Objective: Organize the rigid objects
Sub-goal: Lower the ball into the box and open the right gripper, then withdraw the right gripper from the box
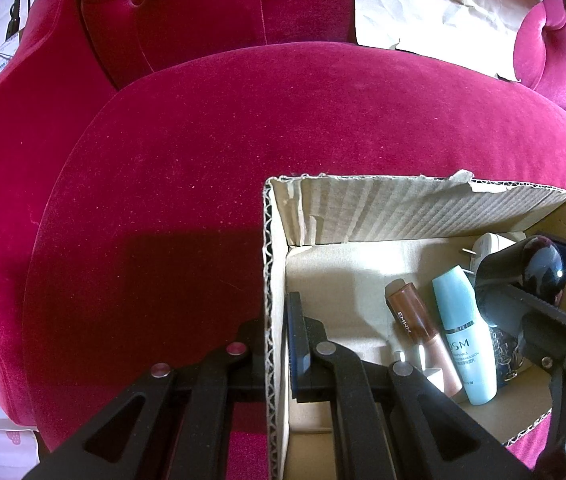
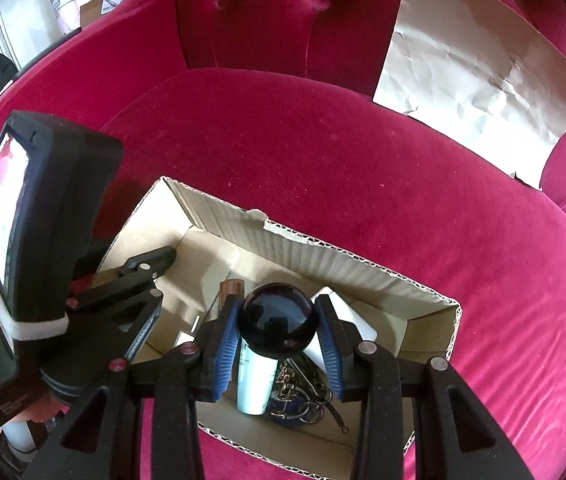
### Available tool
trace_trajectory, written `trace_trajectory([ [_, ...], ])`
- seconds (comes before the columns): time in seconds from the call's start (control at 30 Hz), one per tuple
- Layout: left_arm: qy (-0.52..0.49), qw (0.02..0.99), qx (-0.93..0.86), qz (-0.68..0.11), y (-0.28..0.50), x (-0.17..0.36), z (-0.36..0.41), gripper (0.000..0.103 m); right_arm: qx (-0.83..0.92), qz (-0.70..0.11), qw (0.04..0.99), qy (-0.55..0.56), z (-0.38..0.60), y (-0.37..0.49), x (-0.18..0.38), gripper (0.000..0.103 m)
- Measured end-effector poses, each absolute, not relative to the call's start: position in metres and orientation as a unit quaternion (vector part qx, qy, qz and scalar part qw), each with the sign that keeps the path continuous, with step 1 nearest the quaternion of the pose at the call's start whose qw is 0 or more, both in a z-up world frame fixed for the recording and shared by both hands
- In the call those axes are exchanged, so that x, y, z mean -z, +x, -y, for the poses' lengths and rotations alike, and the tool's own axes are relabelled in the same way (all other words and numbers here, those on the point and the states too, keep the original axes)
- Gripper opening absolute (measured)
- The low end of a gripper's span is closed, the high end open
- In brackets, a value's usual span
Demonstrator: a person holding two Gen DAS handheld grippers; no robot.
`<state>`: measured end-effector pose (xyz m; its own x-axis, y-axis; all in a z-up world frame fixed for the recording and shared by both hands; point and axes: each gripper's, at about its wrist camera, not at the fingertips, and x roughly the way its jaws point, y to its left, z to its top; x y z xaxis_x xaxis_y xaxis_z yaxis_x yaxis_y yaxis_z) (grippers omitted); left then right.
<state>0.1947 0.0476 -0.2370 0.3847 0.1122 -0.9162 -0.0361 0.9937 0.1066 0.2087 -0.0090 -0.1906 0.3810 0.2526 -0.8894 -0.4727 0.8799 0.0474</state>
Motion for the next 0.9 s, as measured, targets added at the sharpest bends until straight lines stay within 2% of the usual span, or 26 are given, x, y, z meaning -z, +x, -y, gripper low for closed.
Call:
trace_trajectory([
  [0.1, 0.033, 0.831, -0.044, -0.553, 0.195, 0.237, -0.048, 0.005, -0.216, -0.508, 0.827, -0.105, 0.011, 0.209, 0.188, 0.044],
  [0.17, 0.033, 0.831, -0.044, -0.553, 0.194, 0.238, -0.048, 0.005, -0.210, -0.503, 0.832, -0.102, 0.014, 0.209, 0.185, 0.058],
  [0.2, 0.034, 0.831, -0.044, -0.553, 0.194, 0.238, -0.047, 0.005, -0.206, -0.499, 0.835, -0.105, 0.015, 0.208, 0.182, 0.062],
  [0.27, 0.034, 0.831, -0.044, -0.553, 0.195, 0.239, -0.047, 0.005, -0.201, -0.486, 0.841, -0.123, 0.014, 0.206, 0.179, 0.077],
  [0.3, 0.034, 0.831, -0.044, -0.553, 0.195, 0.239, -0.047, 0.005, -0.198, -0.480, 0.844, -0.133, 0.014, 0.204, 0.177, 0.081],
  [0.37, 0.033, 0.831, -0.044, -0.554, 0.195, 0.240, -0.047, 0.005, -0.189, -0.476, 0.847, -0.143, 0.017, 0.205, 0.176, 0.103],
  [0.9, 0.034, 0.831, -0.044, -0.553, 0.195, 0.238, -0.049, 0.005, -0.155, -0.482, 0.854, -0.117, 0.052, 0.211, 0.170, 0.103],
])
